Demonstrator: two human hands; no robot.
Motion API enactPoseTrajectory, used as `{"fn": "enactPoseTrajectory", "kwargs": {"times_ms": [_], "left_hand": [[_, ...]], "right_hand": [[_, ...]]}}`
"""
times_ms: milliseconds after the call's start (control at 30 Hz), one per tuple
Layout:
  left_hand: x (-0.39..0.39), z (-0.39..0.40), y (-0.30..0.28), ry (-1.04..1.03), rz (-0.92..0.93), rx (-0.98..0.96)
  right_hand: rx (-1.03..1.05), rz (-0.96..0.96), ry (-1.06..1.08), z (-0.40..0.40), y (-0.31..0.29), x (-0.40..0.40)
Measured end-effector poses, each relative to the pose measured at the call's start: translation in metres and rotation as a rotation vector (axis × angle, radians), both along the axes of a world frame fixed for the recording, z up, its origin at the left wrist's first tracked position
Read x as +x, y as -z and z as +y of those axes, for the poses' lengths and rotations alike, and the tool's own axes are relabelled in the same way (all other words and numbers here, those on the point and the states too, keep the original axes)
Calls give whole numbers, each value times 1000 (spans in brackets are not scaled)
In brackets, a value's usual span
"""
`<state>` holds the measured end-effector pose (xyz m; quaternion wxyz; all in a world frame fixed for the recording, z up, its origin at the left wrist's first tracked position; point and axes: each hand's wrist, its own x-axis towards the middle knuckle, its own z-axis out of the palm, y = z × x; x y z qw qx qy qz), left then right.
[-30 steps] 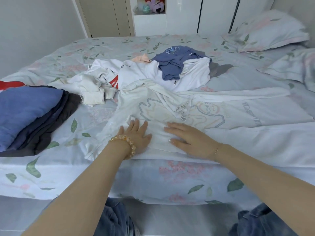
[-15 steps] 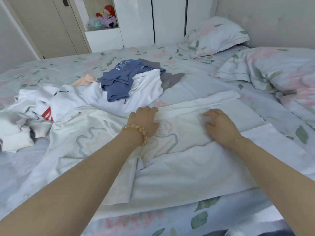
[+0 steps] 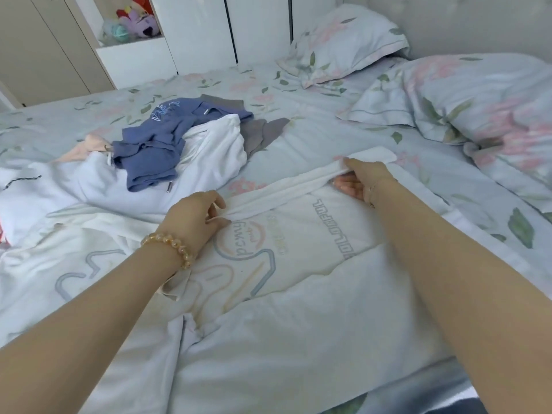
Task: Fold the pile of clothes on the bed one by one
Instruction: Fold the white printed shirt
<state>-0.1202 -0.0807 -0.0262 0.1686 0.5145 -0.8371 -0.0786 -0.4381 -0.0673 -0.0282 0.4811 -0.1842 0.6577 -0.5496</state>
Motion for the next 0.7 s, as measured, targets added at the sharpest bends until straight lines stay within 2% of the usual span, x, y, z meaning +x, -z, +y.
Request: {"fn": "enactPoseTrajectory", "kwargs": {"times_ms": [167, 267, 400, 500, 600, 700], "left_hand": [[1, 5, -3, 87, -149, -51], [9, 10, -7, 20, -299, 26], [17, 17, -22, -21, -430, -67], [27, 27, -37, -24, -369, -164], [39, 40, -47, -16, -243, -99], [46, 60, -50, 87, -182, -41]], "right_hand": [[-83, 5, 132, 1, -6, -12], [-186, 148, 281, 9, -15, -24], [-270, 378, 279, 39, -22, -32], [-255, 493, 252, 70, -22, -45], [-159, 569, 223, 104, -20, -61], [-71, 658, 220, 129, -10, -71]]}}
